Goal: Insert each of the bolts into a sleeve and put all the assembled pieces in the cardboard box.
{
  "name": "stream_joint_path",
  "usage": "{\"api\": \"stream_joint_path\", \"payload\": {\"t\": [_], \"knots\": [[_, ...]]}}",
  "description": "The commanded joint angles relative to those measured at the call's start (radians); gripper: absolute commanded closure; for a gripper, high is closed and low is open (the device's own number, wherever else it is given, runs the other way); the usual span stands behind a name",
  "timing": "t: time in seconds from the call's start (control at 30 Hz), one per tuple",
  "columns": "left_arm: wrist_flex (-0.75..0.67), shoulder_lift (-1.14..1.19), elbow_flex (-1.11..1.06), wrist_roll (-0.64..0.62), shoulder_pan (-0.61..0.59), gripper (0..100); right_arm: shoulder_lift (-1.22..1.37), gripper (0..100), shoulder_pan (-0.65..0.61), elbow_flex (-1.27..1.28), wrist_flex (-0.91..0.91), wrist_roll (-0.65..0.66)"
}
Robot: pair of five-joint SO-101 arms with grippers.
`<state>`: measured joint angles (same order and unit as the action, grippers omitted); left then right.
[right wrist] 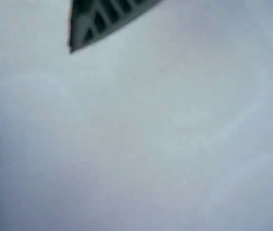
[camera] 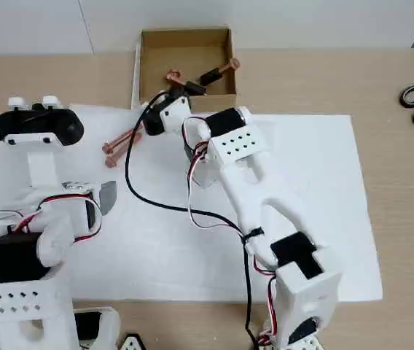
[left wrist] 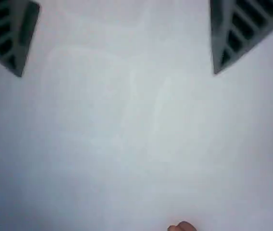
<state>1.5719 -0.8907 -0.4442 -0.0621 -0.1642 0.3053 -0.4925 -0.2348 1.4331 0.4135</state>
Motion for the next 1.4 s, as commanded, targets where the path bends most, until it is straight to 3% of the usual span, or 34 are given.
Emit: {"api": "stream_joint_path", "payload": {"t": [0.0,0.7,0.97,1.13,1.37], "knots": [[0.003,-0.014,0.004,0.002,-0.006,76,0.019,85.3,0.019,-0.041,-0.035,0.049],[0.003,-0.014,-0.027,0.002,-0.006,76,0.260,85.5,0.045,-0.041,-0.274,0.052],[0.003,-0.014,-0.027,0.002,-0.006,76,0.282,85.7,0.056,-0.041,-0.237,0.048],[0.002,-0.014,-0.027,0.002,-0.006,76,0.280,99.8,0.062,-0.041,-0.186,0.048],[0.002,-0.014,-0.027,0.002,-0.002,76,0.214,99.5,0.094,-0.129,-0.019,0.048]]}}
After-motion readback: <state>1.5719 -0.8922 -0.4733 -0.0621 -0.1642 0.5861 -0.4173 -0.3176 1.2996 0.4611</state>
